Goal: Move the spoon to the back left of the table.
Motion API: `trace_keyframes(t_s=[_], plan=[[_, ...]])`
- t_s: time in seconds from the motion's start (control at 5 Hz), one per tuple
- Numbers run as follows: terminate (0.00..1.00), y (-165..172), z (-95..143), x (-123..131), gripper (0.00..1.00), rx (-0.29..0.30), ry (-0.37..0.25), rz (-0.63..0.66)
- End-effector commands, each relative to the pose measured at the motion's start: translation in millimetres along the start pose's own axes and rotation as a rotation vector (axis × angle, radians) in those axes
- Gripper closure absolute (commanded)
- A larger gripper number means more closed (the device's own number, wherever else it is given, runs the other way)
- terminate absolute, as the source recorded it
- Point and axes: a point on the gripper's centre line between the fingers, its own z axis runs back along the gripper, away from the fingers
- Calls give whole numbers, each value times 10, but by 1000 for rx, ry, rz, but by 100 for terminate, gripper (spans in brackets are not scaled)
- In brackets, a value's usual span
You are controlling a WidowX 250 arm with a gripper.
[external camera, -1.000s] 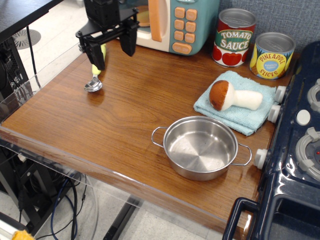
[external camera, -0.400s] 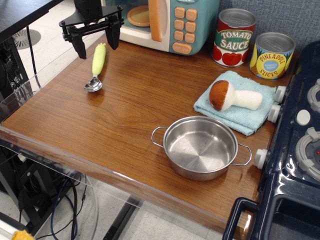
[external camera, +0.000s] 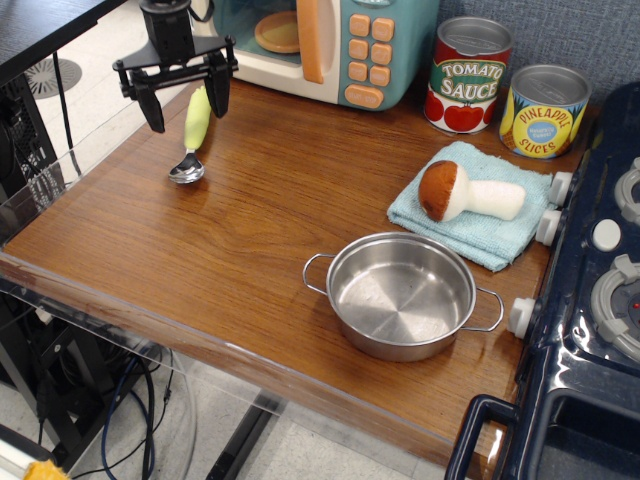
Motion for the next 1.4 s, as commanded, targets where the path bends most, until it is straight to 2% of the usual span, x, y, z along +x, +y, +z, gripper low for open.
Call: trace_keyframes(t_s=[0.0, 0.2, 0.4, 0.6, 0.8, 1.0, 1.2], plan=[[0, -6, 2, 160, 0, -9, -25, -24], [0, -10, -78, 146, 100, -4, -40, 10], [0, -8, -55, 135, 100, -13, -64, 21], [0, -11, -49, 93, 100, -12, -43, 25], [0, -42, 68, 56, 100, -25, -42, 29], [0, -67, 222, 21, 100, -57, -43, 52], [0, -47, 517, -112, 100, -84, -16, 148]])
